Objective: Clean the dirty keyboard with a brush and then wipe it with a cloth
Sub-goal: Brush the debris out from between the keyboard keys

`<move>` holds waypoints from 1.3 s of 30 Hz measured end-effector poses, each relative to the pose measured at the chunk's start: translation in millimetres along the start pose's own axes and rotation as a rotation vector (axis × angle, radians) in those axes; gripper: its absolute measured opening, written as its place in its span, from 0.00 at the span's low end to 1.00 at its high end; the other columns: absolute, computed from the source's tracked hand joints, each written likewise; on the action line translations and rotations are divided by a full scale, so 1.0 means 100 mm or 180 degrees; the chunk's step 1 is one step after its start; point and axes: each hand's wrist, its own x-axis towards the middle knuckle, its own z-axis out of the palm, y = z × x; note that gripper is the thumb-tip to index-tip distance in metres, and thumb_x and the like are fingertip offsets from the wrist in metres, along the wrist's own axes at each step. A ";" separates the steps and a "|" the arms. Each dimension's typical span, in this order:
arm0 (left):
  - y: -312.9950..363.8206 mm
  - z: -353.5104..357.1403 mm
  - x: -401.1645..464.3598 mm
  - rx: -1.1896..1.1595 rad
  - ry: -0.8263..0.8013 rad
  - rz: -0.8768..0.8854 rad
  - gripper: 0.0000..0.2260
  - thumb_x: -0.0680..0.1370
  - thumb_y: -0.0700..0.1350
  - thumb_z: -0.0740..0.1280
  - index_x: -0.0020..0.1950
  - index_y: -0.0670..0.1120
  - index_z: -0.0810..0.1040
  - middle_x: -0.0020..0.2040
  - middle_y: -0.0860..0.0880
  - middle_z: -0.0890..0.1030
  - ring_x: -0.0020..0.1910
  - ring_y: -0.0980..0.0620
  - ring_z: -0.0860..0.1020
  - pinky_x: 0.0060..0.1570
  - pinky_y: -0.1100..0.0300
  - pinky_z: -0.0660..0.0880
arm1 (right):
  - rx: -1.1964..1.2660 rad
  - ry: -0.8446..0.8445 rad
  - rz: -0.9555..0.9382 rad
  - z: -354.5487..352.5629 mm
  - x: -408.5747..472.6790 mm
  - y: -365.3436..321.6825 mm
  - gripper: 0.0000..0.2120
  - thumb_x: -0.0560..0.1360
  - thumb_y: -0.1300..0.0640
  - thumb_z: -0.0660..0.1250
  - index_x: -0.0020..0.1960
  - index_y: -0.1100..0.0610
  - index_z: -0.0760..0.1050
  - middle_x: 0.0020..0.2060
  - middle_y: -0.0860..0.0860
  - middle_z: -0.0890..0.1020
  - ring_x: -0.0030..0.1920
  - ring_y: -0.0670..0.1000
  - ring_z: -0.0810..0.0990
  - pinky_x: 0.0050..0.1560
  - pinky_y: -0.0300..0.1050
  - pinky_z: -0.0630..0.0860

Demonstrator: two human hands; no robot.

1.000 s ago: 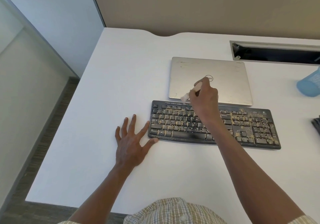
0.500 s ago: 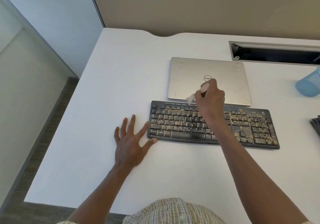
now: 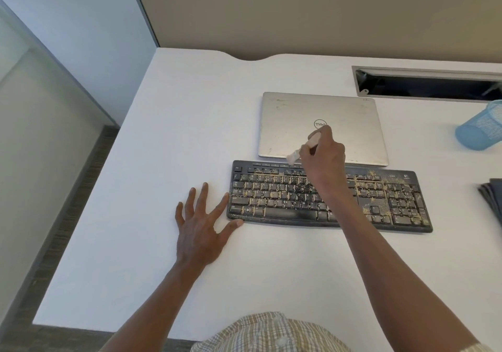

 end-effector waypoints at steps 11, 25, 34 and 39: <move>0.00 0.00 0.00 -0.0020 0.0023 0.0011 0.32 0.77 0.74 0.51 0.76 0.60 0.70 0.82 0.44 0.57 0.81 0.39 0.53 0.75 0.34 0.55 | 0.0259 0.0148 0.0146 -0.08 -0.01 0.04 0.09 0.76 0.62 0.65 0.55 0.60 0.70 0.38 0.52 0.77 0.32 0.50 0.77 0.28 0.38 0.72; 0.00 0.00 0.00 -0.0048 0.0009 -0.0015 0.32 0.77 0.75 0.51 0.76 0.61 0.70 0.82 0.45 0.57 0.81 0.40 0.52 0.76 0.35 0.53 | -0.0071 0.0073 0.0041 -0.16 -0.03 0.13 0.08 0.76 0.61 0.65 0.54 0.60 0.69 0.38 0.54 0.78 0.33 0.53 0.78 0.31 0.45 0.74; 0.01 -0.02 0.00 -0.0046 0.0036 -0.0001 0.33 0.77 0.75 0.49 0.76 0.61 0.70 0.82 0.44 0.58 0.81 0.39 0.53 0.76 0.35 0.54 | 0.0071 0.0251 0.0135 -0.26 -0.06 0.26 0.08 0.75 0.62 0.65 0.53 0.60 0.70 0.37 0.54 0.78 0.33 0.54 0.78 0.31 0.48 0.75; 0.02 -0.02 -0.01 -0.0039 0.0032 0.0005 0.33 0.77 0.75 0.50 0.76 0.61 0.70 0.82 0.44 0.58 0.81 0.39 0.53 0.76 0.35 0.53 | -0.0045 0.0112 0.0162 -0.29 -0.05 0.25 0.08 0.76 0.61 0.65 0.53 0.59 0.69 0.37 0.54 0.77 0.33 0.53 0.79 0.31 0.47 0.76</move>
